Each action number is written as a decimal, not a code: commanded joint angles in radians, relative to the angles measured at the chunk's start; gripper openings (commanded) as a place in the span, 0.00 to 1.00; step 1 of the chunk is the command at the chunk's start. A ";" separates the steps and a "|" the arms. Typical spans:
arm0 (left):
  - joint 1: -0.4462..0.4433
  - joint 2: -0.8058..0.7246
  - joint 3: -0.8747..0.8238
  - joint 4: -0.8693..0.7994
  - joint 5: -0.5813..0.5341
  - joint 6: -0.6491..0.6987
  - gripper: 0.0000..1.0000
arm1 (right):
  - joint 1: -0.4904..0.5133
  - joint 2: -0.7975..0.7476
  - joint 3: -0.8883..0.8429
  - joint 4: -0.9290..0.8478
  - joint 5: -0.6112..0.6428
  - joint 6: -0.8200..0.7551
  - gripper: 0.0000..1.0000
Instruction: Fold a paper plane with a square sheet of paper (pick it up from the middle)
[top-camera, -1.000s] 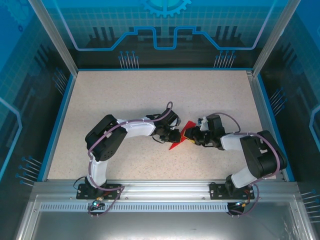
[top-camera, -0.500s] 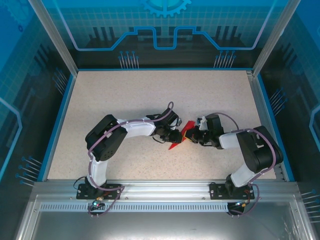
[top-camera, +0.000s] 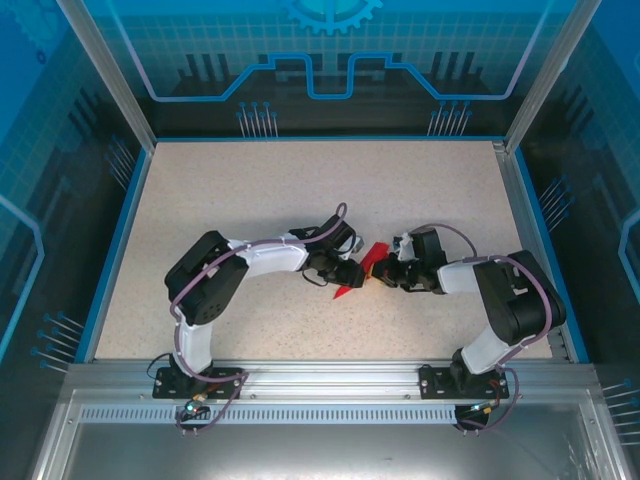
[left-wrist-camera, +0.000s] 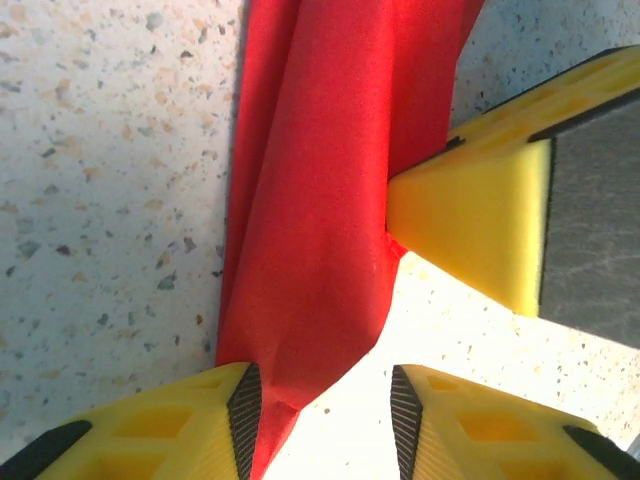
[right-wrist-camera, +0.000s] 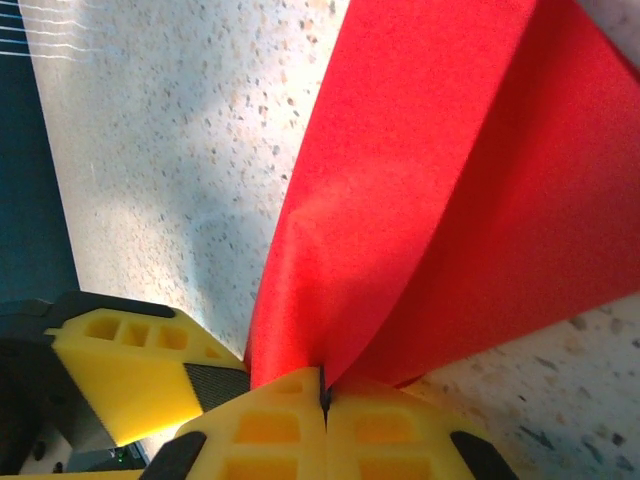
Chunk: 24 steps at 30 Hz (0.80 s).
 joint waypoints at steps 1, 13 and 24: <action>-0.006 -0.064 -0.032 -0.027 -0.004 0.015 0.42 | -0.021 0.017 0.019 -0.053 0.011 -0.040 0.00; -0.019 -0.084 -0.071 -0.080 -0.150 0.056 0.42 | -0.030 0.039 0.022 -0.068 0.012 -0.052 0.00; -0.057 -0.090 -0.110 -0.086 -0.212 0.113 0.33 | -0.032 0.031 0.037 -0.083 0.007 -0.051 0.00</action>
